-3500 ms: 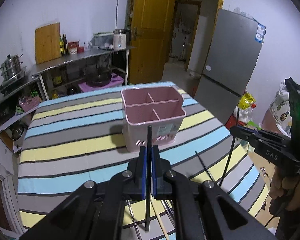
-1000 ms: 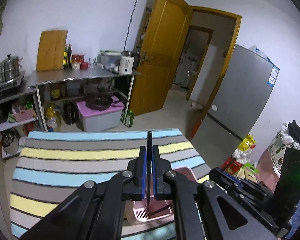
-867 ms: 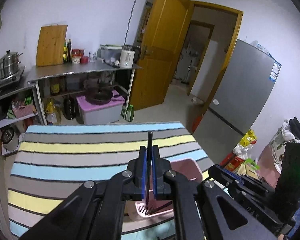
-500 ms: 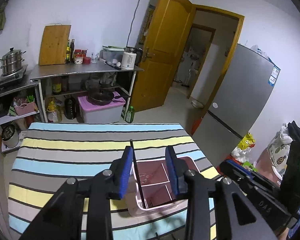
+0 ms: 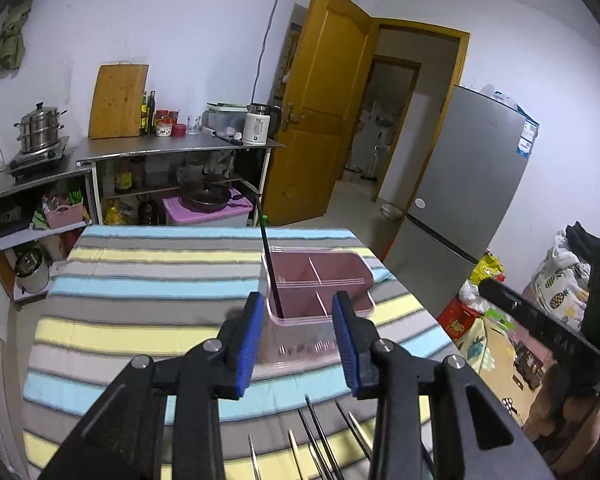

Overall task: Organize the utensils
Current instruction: 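Open the left tool to drop its chopstick into the basket while the right tool releases too, then close the left tool on a black chopstick while the right tool grasps another black chopstick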

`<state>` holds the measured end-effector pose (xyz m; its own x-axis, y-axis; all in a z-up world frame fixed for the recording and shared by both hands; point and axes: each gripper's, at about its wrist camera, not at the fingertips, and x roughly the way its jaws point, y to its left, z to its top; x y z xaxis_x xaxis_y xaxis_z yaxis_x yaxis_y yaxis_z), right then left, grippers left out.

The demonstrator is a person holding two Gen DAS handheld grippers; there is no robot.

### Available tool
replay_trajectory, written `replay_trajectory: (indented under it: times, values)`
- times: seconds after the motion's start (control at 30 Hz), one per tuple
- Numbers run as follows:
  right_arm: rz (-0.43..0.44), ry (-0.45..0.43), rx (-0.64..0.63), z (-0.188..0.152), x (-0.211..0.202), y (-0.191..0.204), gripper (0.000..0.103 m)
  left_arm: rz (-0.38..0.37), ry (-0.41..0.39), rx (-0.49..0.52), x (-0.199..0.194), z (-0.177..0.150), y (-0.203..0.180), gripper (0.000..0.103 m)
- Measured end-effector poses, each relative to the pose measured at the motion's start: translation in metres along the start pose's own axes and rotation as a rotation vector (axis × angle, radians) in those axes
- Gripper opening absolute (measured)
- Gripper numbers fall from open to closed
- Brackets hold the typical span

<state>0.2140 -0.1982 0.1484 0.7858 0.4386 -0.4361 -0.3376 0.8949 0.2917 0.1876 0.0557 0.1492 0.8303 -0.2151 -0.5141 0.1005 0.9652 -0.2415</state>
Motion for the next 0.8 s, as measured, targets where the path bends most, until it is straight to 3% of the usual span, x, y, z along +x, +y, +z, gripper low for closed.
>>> replay_trajectory:
  times: [0.4,0.67,0.8]
  values:
    - [-0.006,0.043,-0.015,-0.057,-0.052,-0.007,0.019,0.016,0.02,-0.024,-0.037,-0.08,-0.01,0.037]
    - [-0.025,0.094,-0.02,-0.085,-0.055,-0.016,0.019,-0.001,0.086,-0.029,-0.034,-0.112,-0.017,0.037]
    - [-0.026,0.111,-0.018,-0.093,-0.052,-0.021,0.019,-0.005,0.115,-0.033,-0.029,-0.125,-0.016,0.03]
